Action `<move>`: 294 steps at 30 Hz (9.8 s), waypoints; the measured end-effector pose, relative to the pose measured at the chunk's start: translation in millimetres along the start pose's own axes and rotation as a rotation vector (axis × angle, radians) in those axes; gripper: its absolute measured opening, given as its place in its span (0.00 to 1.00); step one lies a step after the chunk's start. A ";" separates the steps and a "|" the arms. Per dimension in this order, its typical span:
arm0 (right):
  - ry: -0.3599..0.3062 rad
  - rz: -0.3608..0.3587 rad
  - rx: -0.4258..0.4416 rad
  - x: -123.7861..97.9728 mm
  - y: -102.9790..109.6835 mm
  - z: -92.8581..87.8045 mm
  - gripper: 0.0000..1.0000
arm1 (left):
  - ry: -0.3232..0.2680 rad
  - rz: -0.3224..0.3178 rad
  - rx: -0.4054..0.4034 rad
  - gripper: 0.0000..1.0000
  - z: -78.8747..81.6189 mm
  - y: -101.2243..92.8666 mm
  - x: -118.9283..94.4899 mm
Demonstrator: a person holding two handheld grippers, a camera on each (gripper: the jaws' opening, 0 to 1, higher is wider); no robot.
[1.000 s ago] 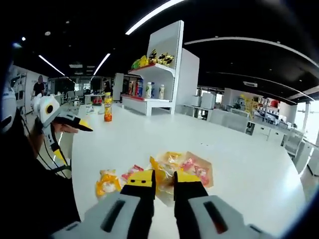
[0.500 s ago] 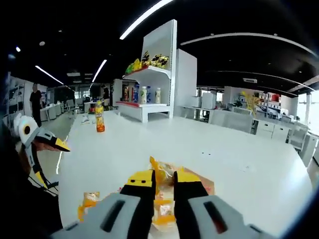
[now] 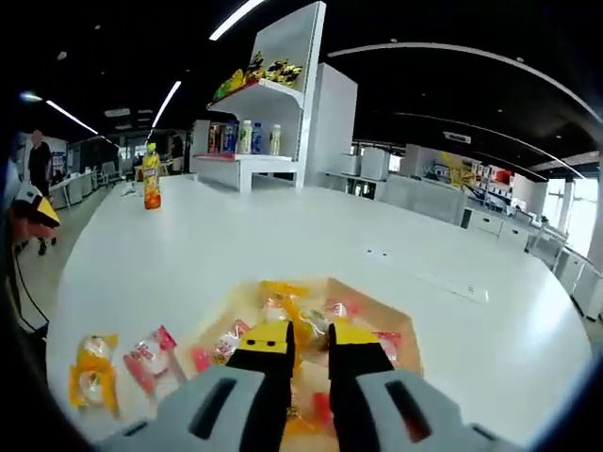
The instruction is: Pick up the marshmallows scattered on the table and place them into the bowl on the table
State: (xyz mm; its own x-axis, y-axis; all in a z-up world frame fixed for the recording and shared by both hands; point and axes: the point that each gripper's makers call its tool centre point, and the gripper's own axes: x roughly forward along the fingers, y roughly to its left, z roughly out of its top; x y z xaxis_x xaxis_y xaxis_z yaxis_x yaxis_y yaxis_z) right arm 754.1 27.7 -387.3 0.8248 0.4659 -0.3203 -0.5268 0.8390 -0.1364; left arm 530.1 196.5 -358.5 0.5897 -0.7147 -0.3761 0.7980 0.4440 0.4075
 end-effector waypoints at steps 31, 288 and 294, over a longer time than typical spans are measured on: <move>-0.054 -0.036 -0.031 -4.0 -0.4 -3.9 0.23 | 0.003 0.003 0.004 0.75 2.1 -2.2 -0.9; -0.159 0.227 -0.030 -199.2 98.5 6.2 0.24 | -0.033 0.028 0.055 0.76 26.8 -0.3 -14.6; -0.168 0.219 -0.029 -203.1 94.8 7.0 0.24 | -0.030 0.034 0.060 0.76 28.7 -0.1 -15.2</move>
State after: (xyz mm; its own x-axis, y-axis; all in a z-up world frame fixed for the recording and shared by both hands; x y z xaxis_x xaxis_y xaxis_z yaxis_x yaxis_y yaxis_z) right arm 538.1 14.5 -328.7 0.7120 0.6773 -0.1852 -0.6998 0.7060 -0.1085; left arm 517.5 191.9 -328.9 0.6116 -0.7162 -0.3362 0.7682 0.4357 0.4691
